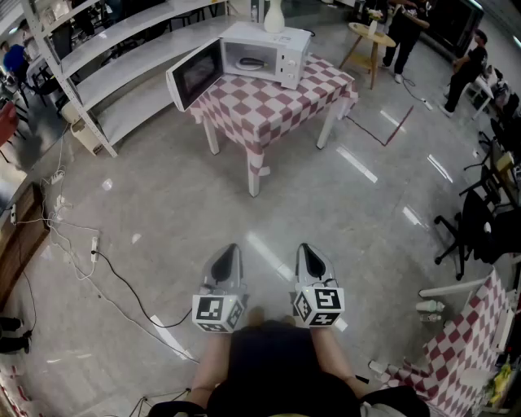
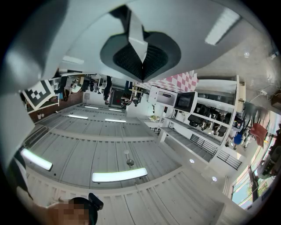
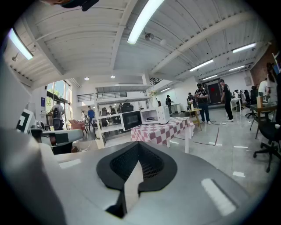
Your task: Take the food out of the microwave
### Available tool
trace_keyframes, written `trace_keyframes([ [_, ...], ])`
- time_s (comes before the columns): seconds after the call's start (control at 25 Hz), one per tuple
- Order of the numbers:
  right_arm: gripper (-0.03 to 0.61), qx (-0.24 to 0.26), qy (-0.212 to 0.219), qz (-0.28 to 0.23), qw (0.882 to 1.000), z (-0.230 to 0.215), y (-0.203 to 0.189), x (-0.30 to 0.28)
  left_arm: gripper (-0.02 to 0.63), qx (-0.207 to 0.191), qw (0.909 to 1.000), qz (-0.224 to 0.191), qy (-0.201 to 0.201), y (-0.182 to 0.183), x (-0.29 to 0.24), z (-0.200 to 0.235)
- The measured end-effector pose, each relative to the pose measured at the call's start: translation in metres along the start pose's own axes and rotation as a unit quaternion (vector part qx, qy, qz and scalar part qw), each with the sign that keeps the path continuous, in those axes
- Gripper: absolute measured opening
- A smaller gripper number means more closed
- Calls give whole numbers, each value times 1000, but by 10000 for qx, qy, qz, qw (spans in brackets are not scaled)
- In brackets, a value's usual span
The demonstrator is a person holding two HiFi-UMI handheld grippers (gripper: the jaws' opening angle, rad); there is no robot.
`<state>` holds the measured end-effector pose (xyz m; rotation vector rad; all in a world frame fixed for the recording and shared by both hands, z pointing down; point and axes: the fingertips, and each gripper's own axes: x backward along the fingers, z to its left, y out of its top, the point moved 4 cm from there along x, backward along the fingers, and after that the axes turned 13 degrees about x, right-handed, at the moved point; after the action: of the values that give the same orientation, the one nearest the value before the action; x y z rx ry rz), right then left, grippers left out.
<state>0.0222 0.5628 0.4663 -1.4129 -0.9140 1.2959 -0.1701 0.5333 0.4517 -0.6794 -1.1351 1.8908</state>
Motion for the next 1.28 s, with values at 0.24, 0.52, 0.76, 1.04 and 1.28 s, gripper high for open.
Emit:
trace_keyframes([
  [0.24,0,-81,-26,-182,9998,2,1,29,8,15,9999,43,-151,-5,21,-22],
  [0.52,2,-262,-98,-556,9981,-1,12,32,8,110,9998,2,-134,1,28,-19],
  [0.76,1,-282,-202,-495,9982,8,7,32,8,151,9997,-3,-197,4,28,-8],
  [1.04,2,-306,-277,-312,9987,16,-3,32,8,209,9995,110,-226,1,27,0],
  [1.28,1,-337,-170,-266,9989,17,-3,21,8,336,9992,77,-205,2,22,8],
])
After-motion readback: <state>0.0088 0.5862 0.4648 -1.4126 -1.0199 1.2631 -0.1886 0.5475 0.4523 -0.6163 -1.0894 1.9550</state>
